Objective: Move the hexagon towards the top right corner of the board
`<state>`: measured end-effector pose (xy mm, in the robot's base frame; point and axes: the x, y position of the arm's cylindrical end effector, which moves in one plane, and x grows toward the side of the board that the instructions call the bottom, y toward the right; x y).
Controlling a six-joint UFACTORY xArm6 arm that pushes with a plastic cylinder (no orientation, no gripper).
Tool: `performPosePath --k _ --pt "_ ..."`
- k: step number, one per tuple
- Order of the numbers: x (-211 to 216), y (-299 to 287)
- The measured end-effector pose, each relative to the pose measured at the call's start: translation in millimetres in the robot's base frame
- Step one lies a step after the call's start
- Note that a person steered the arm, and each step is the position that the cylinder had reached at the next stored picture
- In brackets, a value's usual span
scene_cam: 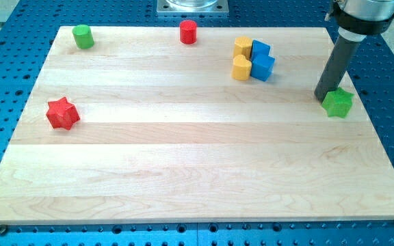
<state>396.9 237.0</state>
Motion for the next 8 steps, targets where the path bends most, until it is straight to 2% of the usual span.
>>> performPosePath --k 1,2,5,6,8 --pt "0 -1" --pt "3 -39" --pt "5 -195" --pt "-46 -214" --pt "-72 -207"
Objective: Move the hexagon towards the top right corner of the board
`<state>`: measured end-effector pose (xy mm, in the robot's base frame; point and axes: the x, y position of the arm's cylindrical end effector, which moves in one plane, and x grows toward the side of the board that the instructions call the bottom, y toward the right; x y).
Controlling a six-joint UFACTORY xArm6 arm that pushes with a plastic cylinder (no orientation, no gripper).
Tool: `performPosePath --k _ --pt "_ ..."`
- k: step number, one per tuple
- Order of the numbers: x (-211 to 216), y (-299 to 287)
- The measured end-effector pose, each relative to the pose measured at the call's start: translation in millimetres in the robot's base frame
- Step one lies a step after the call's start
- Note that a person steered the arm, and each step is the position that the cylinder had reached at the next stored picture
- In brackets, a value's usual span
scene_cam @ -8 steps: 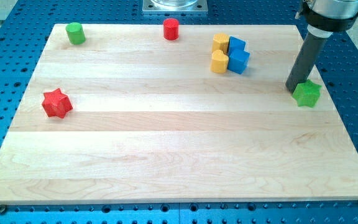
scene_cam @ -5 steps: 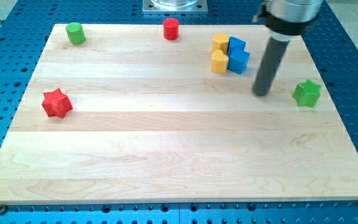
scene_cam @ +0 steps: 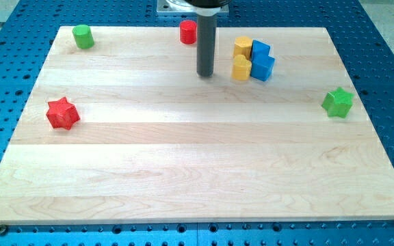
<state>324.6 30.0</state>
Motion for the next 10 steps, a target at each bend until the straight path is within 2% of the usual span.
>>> performPosePath --k 1,4,5,6,10 --pt "0 27" --pt "-3 46" --pt "-19 49" --pt "-53 56" --pt "-111 71"
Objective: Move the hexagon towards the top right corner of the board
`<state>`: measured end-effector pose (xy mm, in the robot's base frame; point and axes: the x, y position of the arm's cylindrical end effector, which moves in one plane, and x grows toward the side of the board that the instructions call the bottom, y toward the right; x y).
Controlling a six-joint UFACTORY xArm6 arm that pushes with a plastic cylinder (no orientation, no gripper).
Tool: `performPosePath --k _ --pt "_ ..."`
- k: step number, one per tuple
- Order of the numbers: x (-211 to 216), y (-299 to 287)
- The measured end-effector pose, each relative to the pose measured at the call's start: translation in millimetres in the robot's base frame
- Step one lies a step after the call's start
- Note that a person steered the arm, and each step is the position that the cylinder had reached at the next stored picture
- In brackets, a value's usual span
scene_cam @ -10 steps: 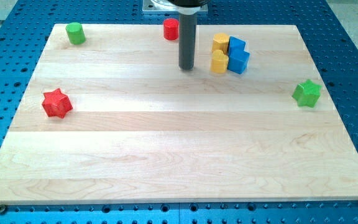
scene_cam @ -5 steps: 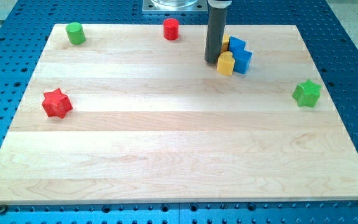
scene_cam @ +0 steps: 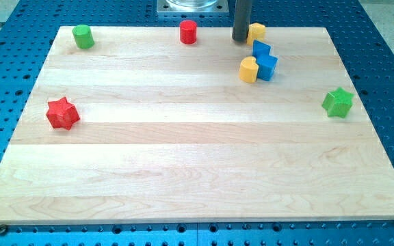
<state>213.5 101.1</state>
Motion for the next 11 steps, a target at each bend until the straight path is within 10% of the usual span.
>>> performPosePath --k 4,11 --pt "-12 85" --pt "45 68"
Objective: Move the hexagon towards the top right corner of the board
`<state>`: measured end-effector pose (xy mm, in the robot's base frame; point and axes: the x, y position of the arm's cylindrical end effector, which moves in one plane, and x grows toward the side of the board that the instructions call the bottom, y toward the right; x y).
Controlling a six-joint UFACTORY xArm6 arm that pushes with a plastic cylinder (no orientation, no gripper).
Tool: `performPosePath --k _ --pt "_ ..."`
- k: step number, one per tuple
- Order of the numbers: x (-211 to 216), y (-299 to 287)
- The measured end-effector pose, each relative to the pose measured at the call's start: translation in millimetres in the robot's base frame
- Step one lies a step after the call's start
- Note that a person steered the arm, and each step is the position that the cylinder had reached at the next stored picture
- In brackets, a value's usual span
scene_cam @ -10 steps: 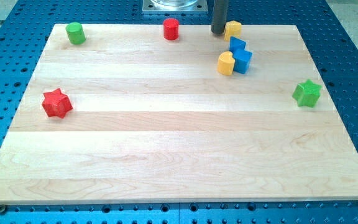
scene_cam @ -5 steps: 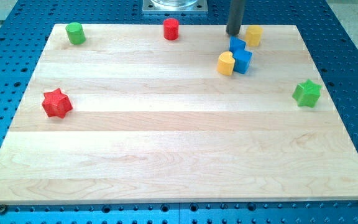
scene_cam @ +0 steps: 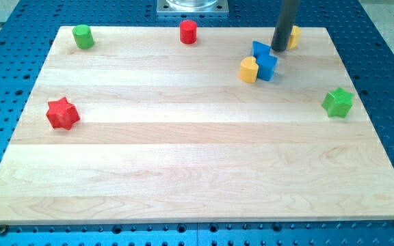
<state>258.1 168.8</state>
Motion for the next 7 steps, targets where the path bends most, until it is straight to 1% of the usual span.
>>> performPosePath --k 1,2,4,6,7 --pt "-10 -38" --pt "-26 -25" --pt "-26 38" --pt "-26 35" --pt "-26 17"
